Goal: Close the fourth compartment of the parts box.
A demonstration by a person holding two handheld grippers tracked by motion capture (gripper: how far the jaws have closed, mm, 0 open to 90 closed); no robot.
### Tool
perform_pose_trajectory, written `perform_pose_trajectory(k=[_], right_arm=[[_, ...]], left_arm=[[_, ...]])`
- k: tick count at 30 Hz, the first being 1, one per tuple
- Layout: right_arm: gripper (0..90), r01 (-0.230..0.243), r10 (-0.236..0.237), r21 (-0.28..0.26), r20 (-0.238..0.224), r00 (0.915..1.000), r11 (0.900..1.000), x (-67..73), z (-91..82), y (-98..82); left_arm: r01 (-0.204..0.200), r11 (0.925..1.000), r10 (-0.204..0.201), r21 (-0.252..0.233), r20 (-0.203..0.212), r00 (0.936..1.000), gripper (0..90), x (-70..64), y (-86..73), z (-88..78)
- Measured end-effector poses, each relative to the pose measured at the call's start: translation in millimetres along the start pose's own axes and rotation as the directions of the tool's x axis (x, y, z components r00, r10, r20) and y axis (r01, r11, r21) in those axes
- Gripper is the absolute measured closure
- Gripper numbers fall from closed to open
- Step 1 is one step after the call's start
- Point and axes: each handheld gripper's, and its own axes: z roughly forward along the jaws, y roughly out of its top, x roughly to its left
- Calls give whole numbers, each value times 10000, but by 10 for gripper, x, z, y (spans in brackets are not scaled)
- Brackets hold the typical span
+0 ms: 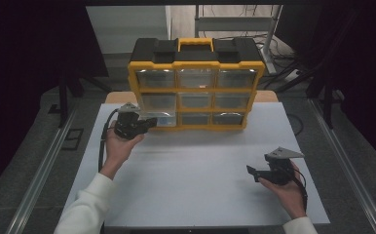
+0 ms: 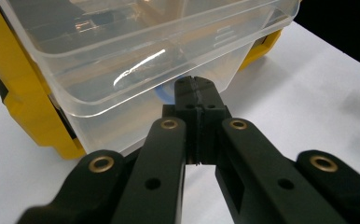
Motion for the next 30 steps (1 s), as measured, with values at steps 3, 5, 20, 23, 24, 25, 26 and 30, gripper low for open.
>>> perform_pose_trajectory(k=[3, 5, 20, 23, 24, 25, 26, 30], right_arm=[[159, 10, -10, -8, 9, 10000, 10000, -3, -1, 0], [159, 11, -11, 0, 12, 10000, 10000, -4, 0, -1], [159, 37, -37, 17, -68, 10000, 10000, -8, 4, -15], [159, 16, -16, -9, -73, 10000, 10000, -16, -4, -18], [159, 16, -16, -18, -84, 10000, 10000, -17, -5, -18], [159, 10, -11, -18, -93, 10000, 10000, -17, -5, -19], [159, 8, -9, -10, -91, 10000, 10000, -20, -5, -20], [158, 12, -12, -14, -112, 9999, 10000, -18, -5, -19]], left_arm=[[29, 10000, -29, 6, -16, 10000, 898, 12, 12, 11], [63, 10000, -63, -37, -23, 10000, 898, 16, 19, 17], [279, 9996, -279, -11, 50, 9996, 898, 67, 91, 125], [254, 9997, -254, -16, 25, 9997, 898, 69, 116, 151], [256, 9997, -256, -25, 37, 9997, 898, 68, 123, 157], [238, 9997, -238, -40, 28, 9997, 898, 63, 132, 168], [223, 9997, -223, -56, 6, 9998, 898, 56, 140, 178], [171, 9998, -171, -77, -72, 9998, 898, 43, 159, 195]])
